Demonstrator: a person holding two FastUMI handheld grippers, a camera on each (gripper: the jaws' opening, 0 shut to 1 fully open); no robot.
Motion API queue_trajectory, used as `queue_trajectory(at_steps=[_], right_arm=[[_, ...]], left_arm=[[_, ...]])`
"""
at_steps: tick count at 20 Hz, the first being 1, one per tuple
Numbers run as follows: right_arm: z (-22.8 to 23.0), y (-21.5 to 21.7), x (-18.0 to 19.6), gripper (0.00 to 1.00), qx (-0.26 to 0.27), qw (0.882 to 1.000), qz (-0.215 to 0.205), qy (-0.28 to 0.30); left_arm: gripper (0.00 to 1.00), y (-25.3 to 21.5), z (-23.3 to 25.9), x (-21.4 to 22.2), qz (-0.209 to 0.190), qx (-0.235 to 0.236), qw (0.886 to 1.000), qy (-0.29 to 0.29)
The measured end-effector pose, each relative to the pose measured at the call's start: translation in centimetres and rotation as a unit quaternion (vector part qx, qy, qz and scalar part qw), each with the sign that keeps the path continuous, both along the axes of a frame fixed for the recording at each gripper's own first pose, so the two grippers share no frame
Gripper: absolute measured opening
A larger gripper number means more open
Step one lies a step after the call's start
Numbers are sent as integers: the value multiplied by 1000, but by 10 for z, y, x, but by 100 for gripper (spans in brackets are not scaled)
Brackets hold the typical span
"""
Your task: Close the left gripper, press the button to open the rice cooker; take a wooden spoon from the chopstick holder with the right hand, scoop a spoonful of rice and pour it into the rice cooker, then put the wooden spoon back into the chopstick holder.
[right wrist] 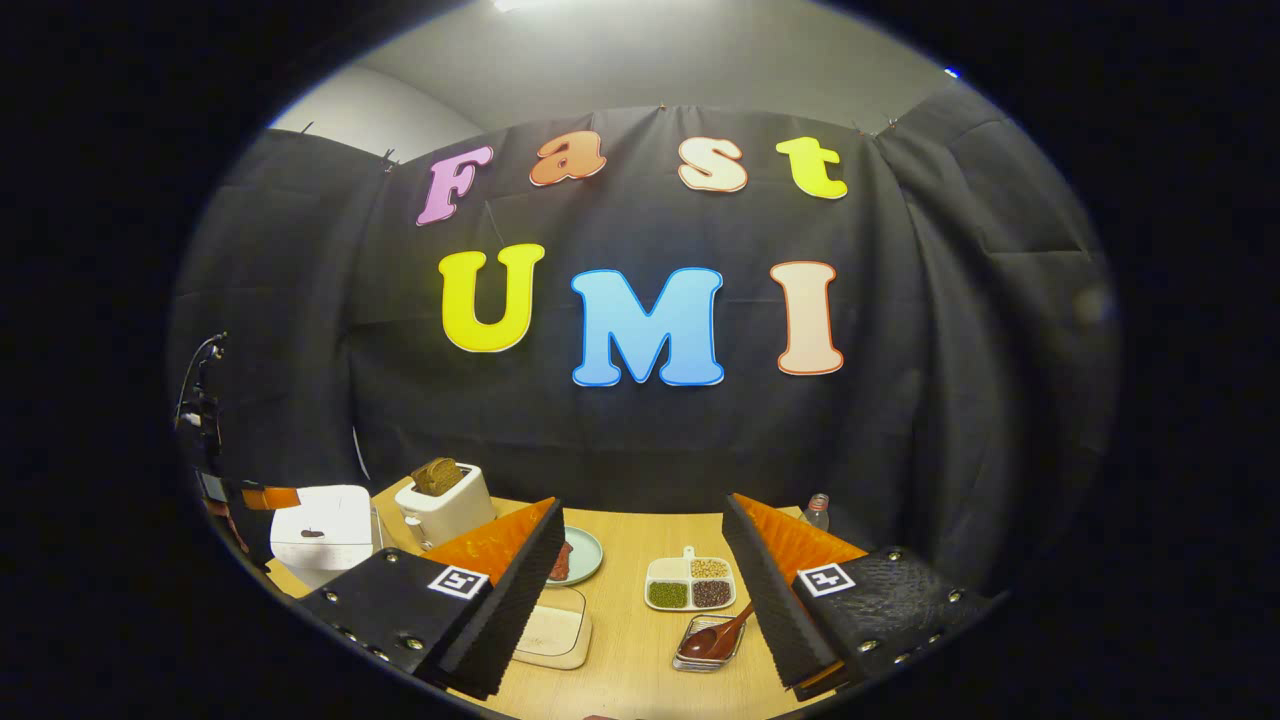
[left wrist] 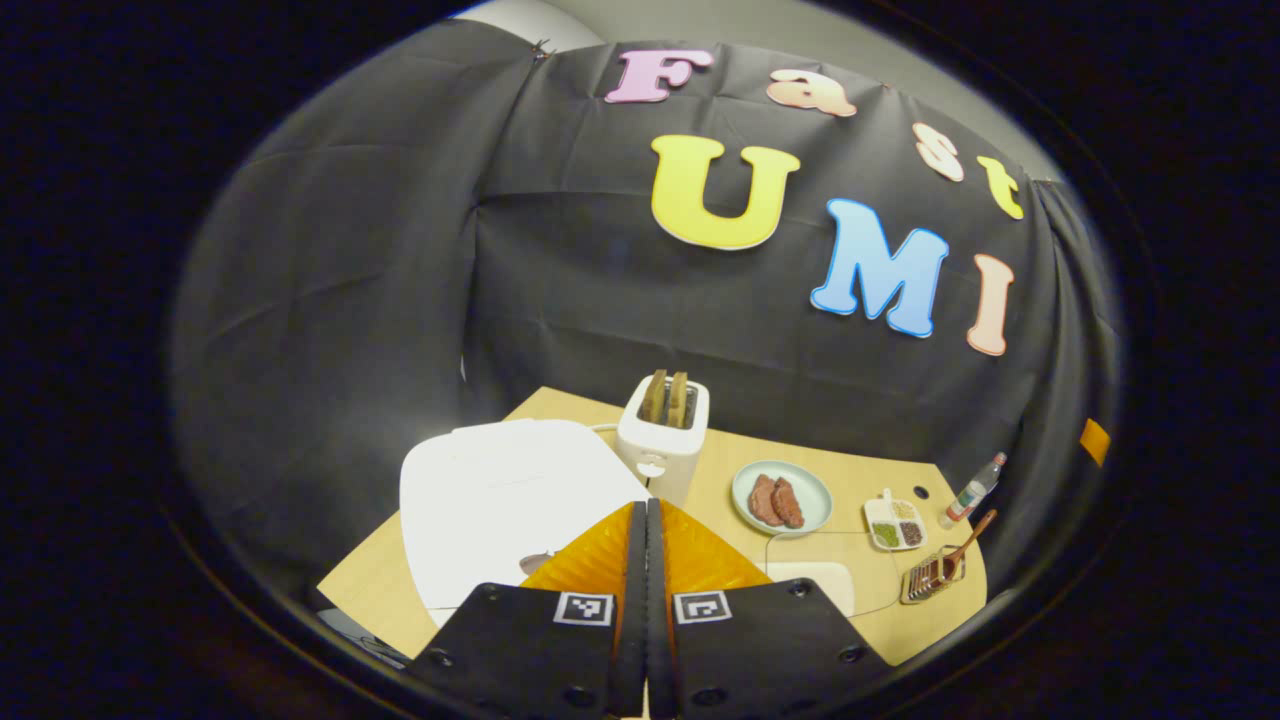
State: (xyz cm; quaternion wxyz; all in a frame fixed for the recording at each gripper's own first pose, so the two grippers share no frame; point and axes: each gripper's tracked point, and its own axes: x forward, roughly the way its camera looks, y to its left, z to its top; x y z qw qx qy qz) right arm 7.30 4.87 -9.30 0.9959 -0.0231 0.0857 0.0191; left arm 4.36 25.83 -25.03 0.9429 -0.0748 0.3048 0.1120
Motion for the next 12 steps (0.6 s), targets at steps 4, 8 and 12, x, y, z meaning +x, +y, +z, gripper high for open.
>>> queue_trajectory(at_steps=[4,8,12], right_arm=[[-10,0,11,97,3,1000,0,11],[-14,-1,16,97,-3,1000,1,18],[-12,-3,18,97,-15,1000,1,17]], left_arm=[[8,32,-31,3,30,-16,999,40],[8,44,-62,1,37,-14,997,67],[9,43,-89,-7,43,-18,994,94]])
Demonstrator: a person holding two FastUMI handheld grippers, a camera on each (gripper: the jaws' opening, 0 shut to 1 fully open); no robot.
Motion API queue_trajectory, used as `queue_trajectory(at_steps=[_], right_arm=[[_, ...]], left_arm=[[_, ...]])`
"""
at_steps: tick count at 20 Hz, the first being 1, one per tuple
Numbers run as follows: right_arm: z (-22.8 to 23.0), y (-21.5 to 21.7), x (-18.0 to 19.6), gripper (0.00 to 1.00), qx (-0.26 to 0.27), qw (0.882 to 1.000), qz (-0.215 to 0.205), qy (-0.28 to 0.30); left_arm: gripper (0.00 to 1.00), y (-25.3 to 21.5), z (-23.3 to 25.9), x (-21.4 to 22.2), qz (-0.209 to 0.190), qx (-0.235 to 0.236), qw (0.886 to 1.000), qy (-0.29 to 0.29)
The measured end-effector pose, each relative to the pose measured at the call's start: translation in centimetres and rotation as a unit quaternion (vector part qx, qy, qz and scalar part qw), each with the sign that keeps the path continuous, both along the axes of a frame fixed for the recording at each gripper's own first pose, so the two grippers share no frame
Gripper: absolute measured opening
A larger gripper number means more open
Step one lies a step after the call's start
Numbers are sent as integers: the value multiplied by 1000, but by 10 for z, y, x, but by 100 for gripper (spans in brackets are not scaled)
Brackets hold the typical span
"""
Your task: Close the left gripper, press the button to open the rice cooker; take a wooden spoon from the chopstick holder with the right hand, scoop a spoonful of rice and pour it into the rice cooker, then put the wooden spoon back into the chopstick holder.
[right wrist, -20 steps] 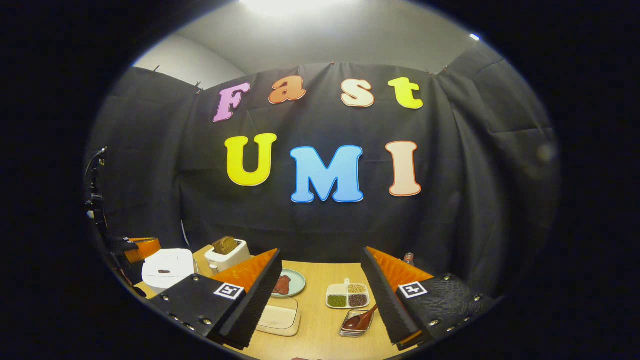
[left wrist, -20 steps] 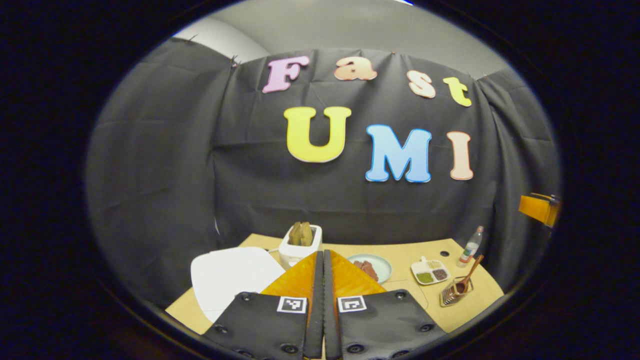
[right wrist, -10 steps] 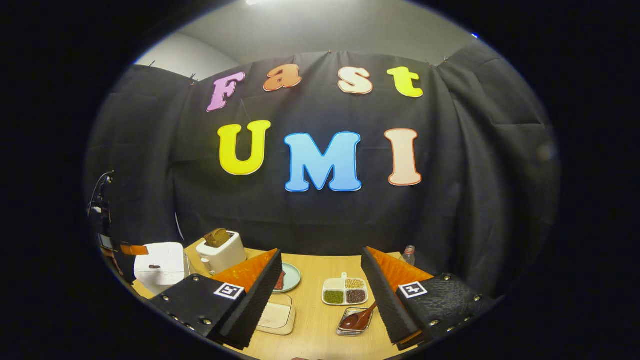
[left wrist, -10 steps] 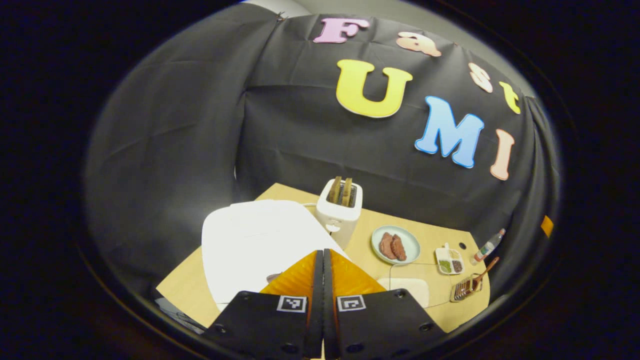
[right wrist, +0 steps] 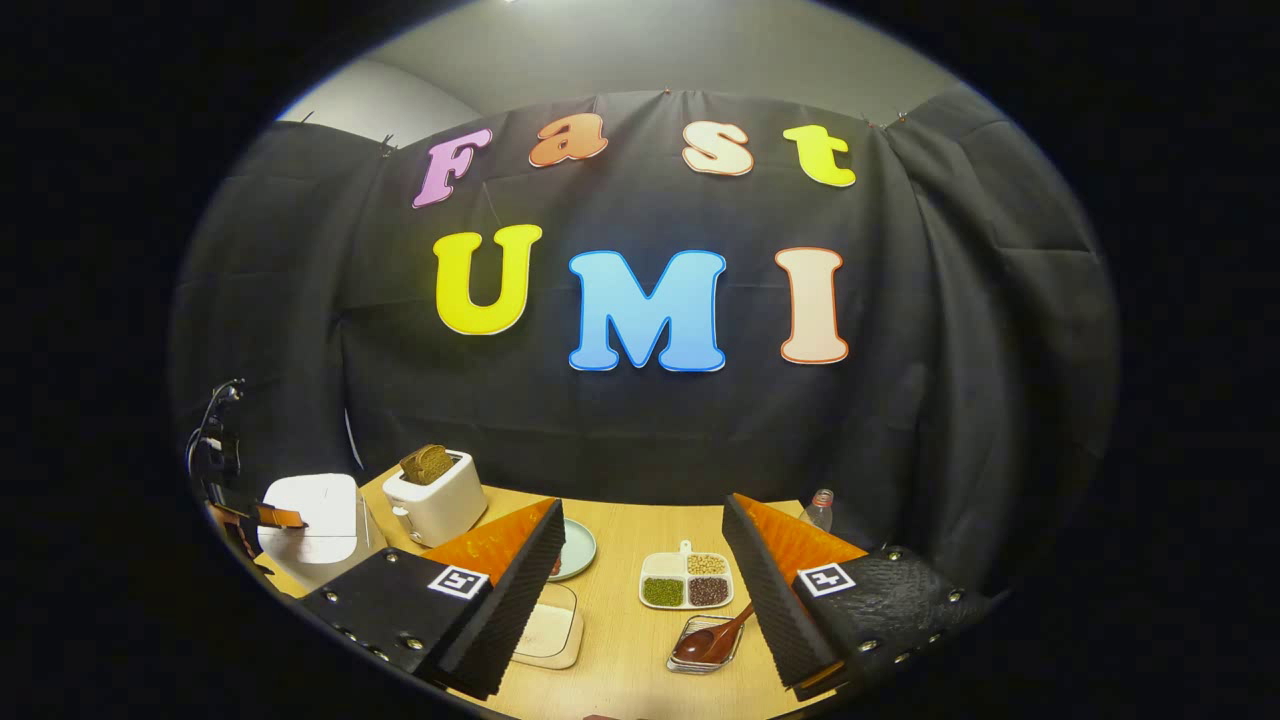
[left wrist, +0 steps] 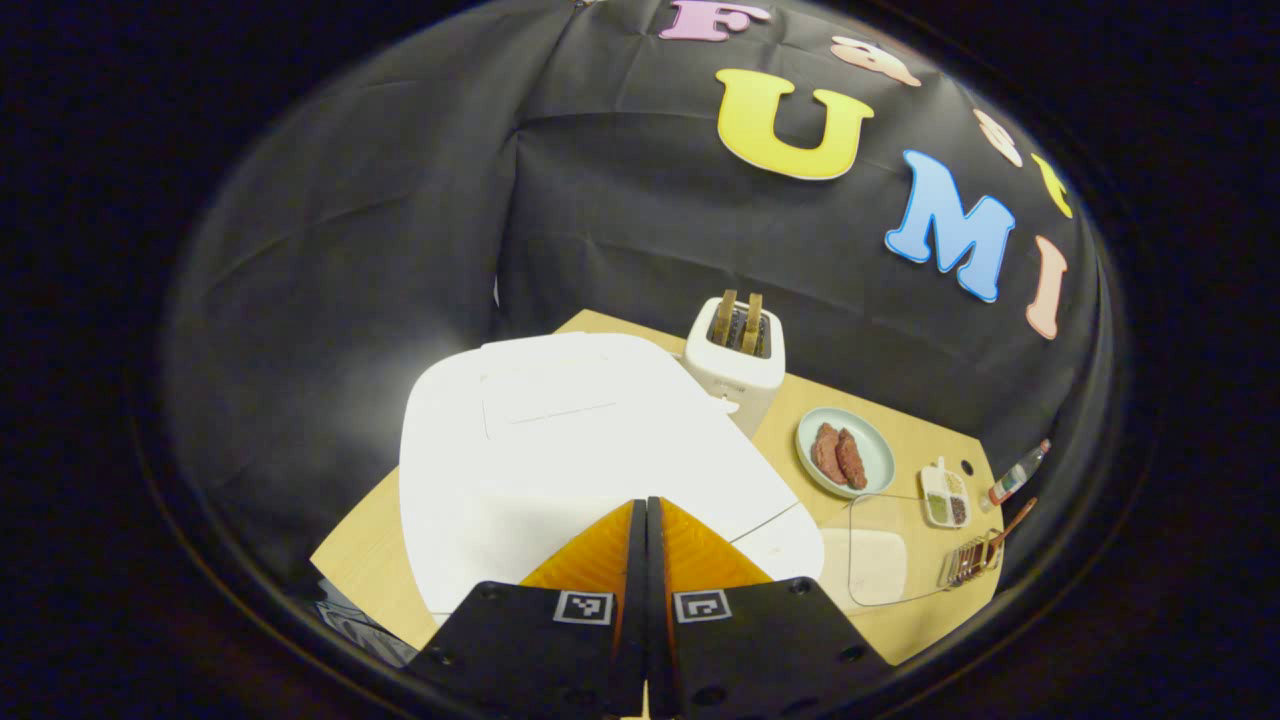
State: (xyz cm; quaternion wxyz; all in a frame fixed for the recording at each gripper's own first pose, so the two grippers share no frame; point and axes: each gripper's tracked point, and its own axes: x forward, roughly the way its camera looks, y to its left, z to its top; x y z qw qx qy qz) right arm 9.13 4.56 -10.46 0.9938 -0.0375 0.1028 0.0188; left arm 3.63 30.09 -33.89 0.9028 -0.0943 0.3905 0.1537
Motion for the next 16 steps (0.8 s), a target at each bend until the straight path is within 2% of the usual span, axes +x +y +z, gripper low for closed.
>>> queue_trajectory(at_steps=[4,6,9,10,11,12,13,16], right_arm=[[0,0,0,97,-1,1000,0,0],[1,0,-2,97,-3,1000,1,-1],[0,0,-5,97,-8,1000,3,-2],[1,-1,-6,97,-9,1000,3,-2],[1,-1,-9,97,-8,1000,5,-4],[2,-2,-10,97,-9,1000,4,-5],[3,-4,-11,97,-9,1000,2,-7],[6,-12,-15,97,0,1000,-3,-11]], left_arm=[[8,3,18,5,-4,10,1000,-20],[9,7,50,11,-13,59,996,-62],[12,14,129,22,0,142,980,-139],[30,6,152,27,-3,146,975,-165],[41,-2,170,31,-4,147,971,-187],[58,-15,187,28,-12,138,968,-207],[67,-25,203,26,-16,136,964,-226],[82,-56,238,15,-36,146,949,-277]])
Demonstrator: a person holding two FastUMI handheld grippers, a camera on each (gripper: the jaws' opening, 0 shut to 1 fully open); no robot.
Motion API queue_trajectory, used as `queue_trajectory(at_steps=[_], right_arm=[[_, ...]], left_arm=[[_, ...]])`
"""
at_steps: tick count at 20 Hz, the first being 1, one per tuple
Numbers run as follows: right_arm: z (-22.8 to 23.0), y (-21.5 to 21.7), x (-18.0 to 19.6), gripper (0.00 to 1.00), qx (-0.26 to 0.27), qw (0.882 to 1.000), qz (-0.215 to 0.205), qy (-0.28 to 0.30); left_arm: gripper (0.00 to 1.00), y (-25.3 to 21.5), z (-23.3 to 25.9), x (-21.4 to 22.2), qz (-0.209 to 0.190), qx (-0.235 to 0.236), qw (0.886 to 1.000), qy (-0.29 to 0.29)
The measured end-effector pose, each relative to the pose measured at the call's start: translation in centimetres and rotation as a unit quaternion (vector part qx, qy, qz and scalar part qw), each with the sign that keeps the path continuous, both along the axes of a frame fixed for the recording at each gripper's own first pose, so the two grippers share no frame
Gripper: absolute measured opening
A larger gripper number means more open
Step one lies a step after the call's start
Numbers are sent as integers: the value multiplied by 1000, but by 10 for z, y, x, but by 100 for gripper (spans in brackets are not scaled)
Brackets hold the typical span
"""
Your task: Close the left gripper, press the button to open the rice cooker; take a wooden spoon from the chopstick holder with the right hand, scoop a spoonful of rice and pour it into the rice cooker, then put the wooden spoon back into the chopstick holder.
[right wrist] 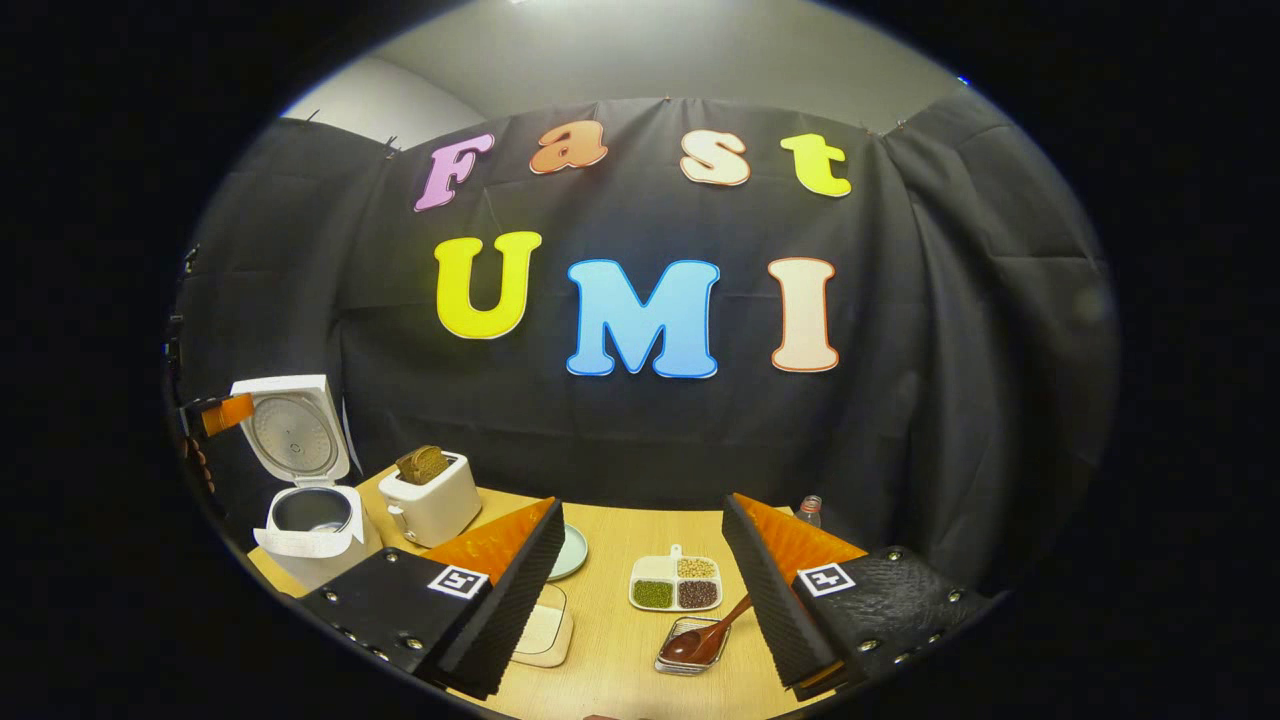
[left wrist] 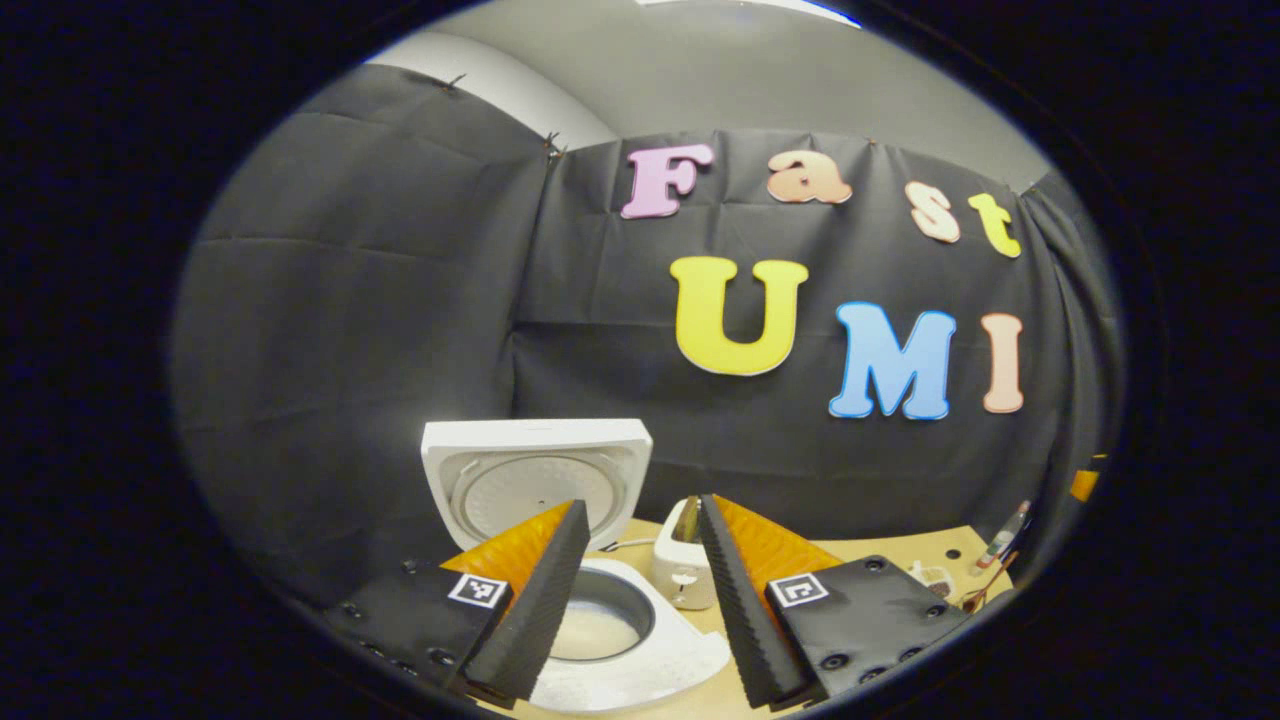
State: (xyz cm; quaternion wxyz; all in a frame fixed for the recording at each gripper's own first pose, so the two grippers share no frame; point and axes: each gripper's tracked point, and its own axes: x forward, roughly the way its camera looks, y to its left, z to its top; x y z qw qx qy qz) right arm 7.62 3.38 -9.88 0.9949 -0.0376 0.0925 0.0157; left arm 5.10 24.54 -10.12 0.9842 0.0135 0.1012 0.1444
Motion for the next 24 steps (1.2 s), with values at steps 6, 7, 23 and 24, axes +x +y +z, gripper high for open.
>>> queue_trajectory(at_steps=[6,7,23,24], right_arm=[[2,-35,-4,97,12,1000,-27,-8],[1,-42,-4,97,14,999,-34,-7],[-116,-118,40,97,63,991,-79,92],[-127,-121,44,97,68,989,-79,103]], left_arm=[[99,-83,30,-8,-73,38,996,-39],[99,-96,33,-8,-83,40,995,-42],[99,-147,-1,-7,-96,30,995,-2],[97,-146,-3,-8,-93,34,995,5]])
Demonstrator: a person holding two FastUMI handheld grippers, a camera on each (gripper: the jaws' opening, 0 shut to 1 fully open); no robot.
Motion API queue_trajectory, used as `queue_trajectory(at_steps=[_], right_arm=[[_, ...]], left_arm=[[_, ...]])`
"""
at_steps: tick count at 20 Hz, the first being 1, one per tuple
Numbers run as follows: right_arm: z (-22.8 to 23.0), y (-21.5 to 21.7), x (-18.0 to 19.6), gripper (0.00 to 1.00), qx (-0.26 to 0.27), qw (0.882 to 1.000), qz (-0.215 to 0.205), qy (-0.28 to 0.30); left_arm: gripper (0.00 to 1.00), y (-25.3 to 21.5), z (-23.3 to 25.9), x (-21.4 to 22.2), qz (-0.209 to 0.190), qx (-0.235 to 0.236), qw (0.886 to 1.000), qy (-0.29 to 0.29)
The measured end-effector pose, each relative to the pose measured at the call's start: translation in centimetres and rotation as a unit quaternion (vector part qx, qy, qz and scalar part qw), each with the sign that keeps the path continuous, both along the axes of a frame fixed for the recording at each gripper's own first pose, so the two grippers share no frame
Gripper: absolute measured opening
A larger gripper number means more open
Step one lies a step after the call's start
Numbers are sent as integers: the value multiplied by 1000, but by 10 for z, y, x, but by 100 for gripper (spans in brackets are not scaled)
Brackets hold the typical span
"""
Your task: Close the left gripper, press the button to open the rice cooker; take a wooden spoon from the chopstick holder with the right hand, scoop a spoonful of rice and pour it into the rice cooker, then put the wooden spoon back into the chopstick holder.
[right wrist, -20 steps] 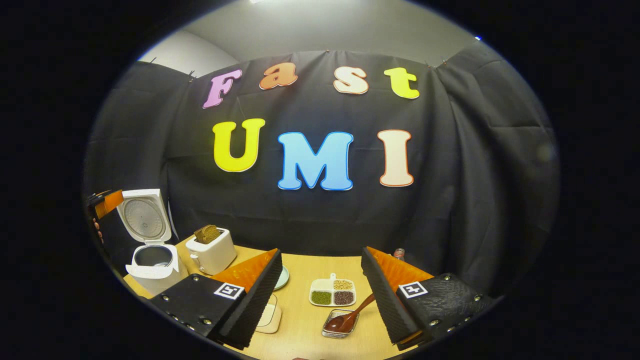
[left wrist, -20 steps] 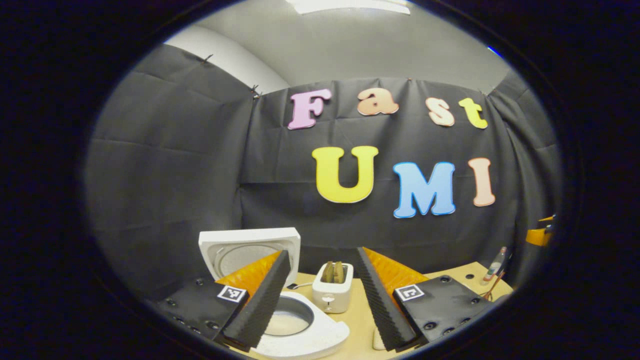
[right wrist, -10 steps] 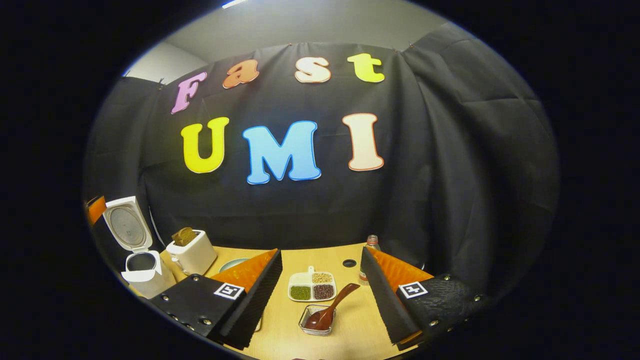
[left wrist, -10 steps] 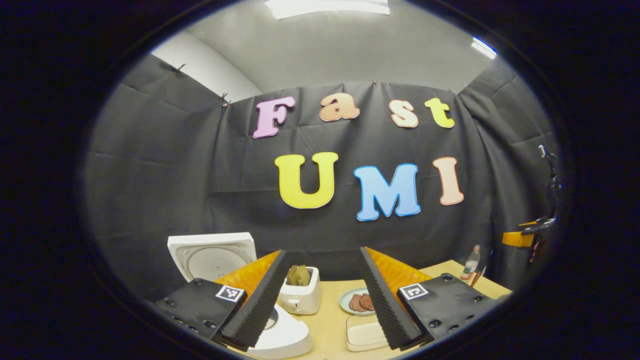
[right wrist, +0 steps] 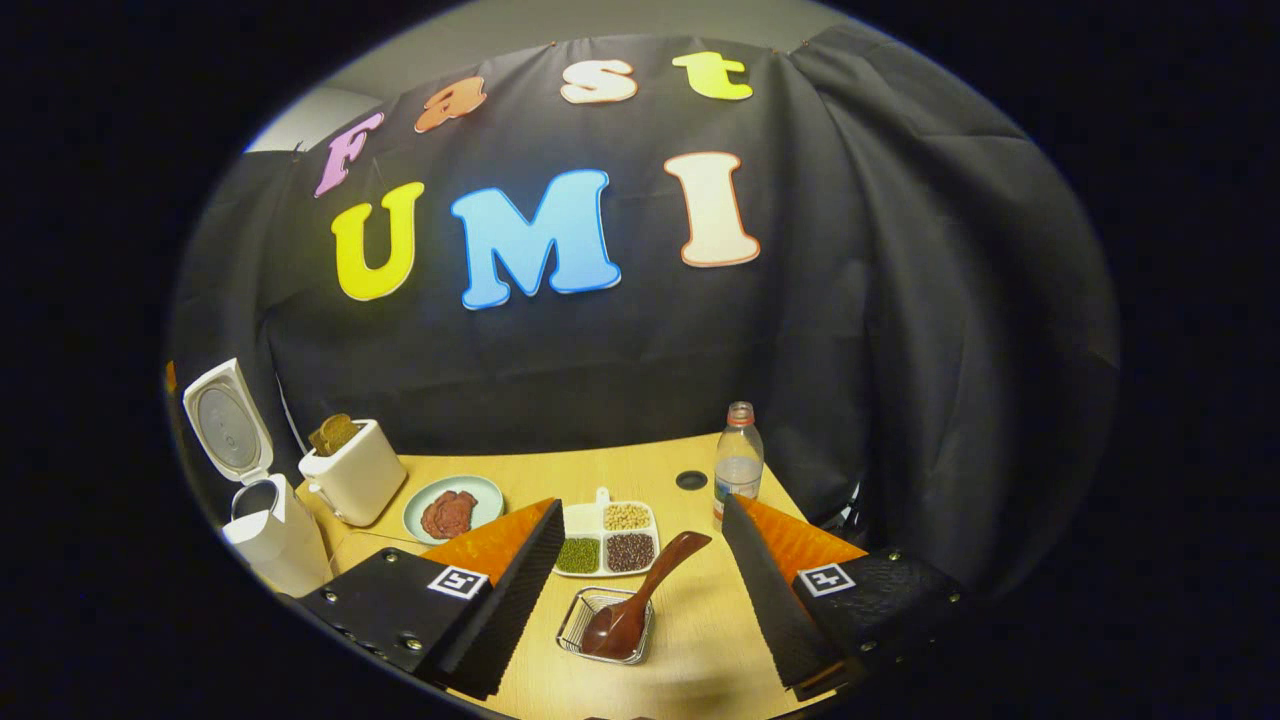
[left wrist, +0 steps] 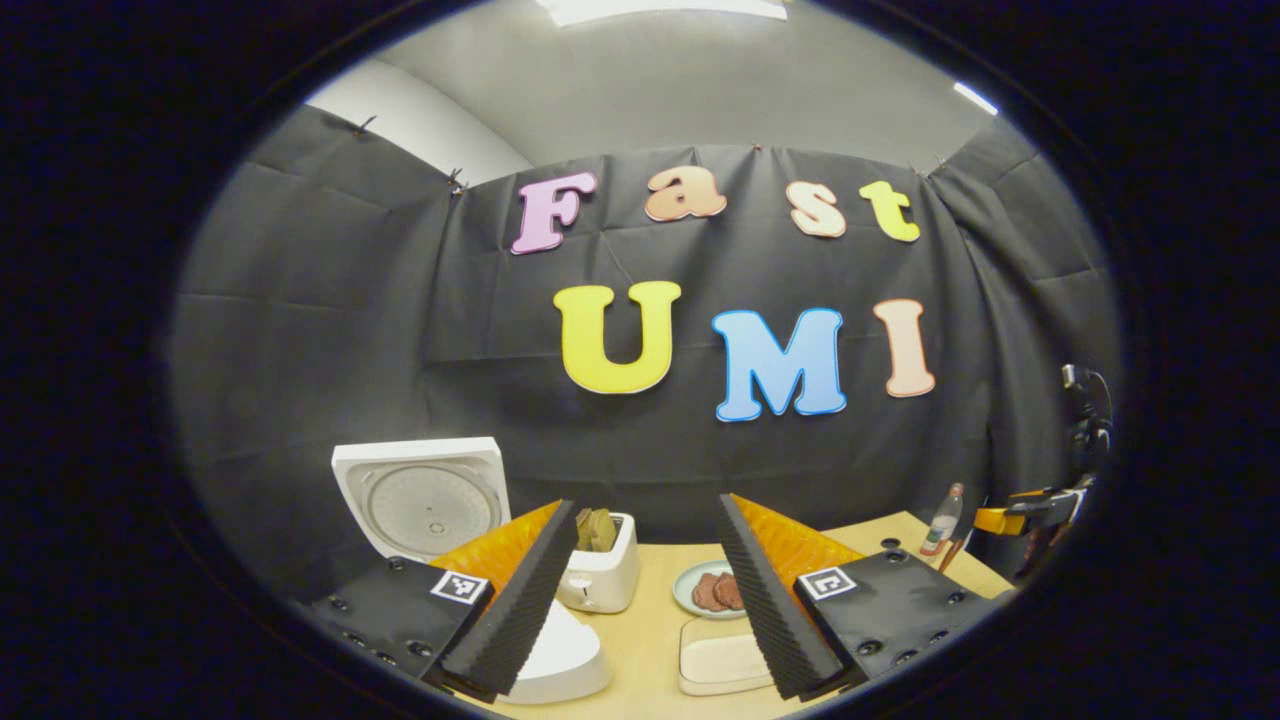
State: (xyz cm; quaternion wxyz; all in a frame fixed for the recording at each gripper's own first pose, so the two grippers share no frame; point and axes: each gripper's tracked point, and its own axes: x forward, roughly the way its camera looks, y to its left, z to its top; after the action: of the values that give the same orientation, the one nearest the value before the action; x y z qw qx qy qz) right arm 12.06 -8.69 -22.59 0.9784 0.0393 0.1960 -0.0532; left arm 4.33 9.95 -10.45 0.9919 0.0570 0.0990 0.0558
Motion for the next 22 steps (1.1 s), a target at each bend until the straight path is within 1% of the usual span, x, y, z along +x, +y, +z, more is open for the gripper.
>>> queue_trajectory(at_steps=[1,3,5,6,7,9,12,13,14,15,16,17,18,19,20,21,22], right_arm=[[-10,-2,3,97,8,1000,-2,11],[-33,-8,10,97,29,999,-11,32],[-56,-11,17,97,41,998,-16,52],[-67,-12,23,95,42,997,-15,61],[-77,-12,28,95,45,997,-13,69],[-93,-13,40,97,59,995,-17,81],[-109,-19,52,97,77,993,-28,90],[-115,-21,57,96,84,992,-33,94],[-120,-21,61,92,99,989,-35,102],[-123,-17,62,88,117,987,-34,106],[-124,-16,65,87,124,986,-32,106],[-126,-19,66,81,121,986,-36,107],[-125,-22,65,59,122,986,-39,108],[-125,-17,65,46,139,984,-40,103],[-118,-12,67,35,165,981,-35,99],[-115,-3,64,28,186,977,-30,95],[-112,0,64,21,186,978,-29,92]], left_arm=[[97,3,-2,-1,9,9,1000,4],[96,19,2,-4,41,29,999,-4],[92,19,0,-4,52,25,998,-4],[99,20,-5,-6,55,24,998,1],[95,23,-9,-5,60,26,998,8],[95,31,-19,-3,72,31,997,22],[99,33,-27,-3,75,32,996,34],[99,34,-29,-3,77,33,996,38],[99,37,-31,-3,79,35,995,42],[99,39,-33,-3,80,36,995,45],[99,43,-34,-4,82,36,995,48],[99,45,-34,-4,83,34,995,48],[99,47,-34,-6,86,34,995,48],[99,50,-33,-6,87,32,995,47],[99,52,-34,-8,88,29,995,48],[99,54,-33,-9,88,26,995,47],[96,55,-30,-10,87,25,995,44]])
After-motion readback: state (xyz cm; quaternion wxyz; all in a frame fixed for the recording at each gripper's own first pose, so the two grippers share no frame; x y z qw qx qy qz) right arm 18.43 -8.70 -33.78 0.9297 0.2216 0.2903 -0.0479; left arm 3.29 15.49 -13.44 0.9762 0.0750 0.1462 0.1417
